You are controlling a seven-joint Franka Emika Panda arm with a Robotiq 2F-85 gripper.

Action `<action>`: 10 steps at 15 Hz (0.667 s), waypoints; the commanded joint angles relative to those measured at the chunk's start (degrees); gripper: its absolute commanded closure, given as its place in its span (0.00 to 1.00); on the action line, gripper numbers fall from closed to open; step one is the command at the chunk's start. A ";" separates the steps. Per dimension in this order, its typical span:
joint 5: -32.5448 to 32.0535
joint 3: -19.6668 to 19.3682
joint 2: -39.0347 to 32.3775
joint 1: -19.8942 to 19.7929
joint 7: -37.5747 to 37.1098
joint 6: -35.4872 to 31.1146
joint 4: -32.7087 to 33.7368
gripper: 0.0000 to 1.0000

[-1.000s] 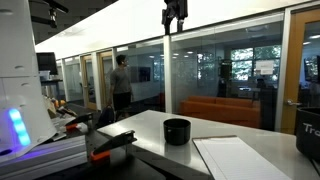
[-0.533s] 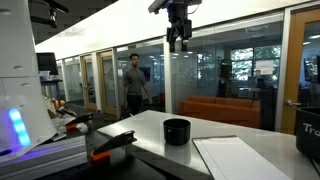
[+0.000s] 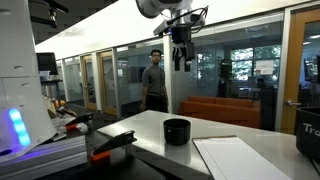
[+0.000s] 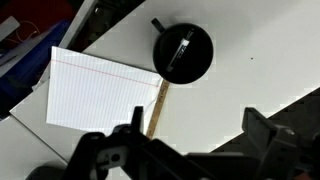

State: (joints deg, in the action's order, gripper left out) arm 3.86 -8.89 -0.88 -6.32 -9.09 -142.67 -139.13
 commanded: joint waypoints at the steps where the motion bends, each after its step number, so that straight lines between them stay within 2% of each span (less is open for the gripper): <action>1: -0.52 0.47 -3.38 -0.27 -2.80 -3.79 -0.18 0.00; 10: -0.44 0.61 -10.87 1.15 -4.53 -8.93 -1.91 0.00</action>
State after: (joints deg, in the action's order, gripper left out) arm 3.86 -8.51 -10.54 -5.73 -11.98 -149.70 -141.09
